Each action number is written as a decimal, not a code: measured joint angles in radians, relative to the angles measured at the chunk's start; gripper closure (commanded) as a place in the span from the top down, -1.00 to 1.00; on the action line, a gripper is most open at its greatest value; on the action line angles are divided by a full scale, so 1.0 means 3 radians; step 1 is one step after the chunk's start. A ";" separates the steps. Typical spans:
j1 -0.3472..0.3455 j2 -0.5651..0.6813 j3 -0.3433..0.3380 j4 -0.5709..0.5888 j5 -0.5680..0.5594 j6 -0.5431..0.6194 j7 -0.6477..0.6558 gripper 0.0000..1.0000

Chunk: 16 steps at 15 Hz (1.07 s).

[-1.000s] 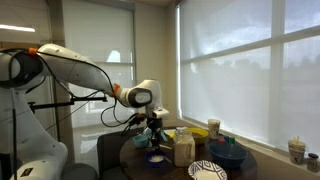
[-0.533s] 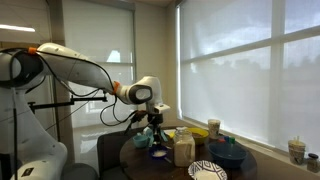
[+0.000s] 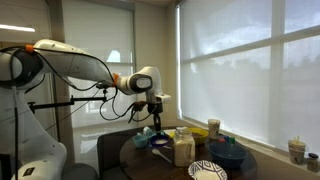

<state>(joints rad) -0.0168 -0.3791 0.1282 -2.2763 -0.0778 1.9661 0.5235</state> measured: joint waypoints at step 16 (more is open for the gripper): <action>0.0027 0.0096 -0.0127 0.0717 0.0114 -0.0094 -0.0780 -0.98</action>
<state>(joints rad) -0.0088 -0.3504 0.0900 -2.0612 -0.0437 1.9380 0.2896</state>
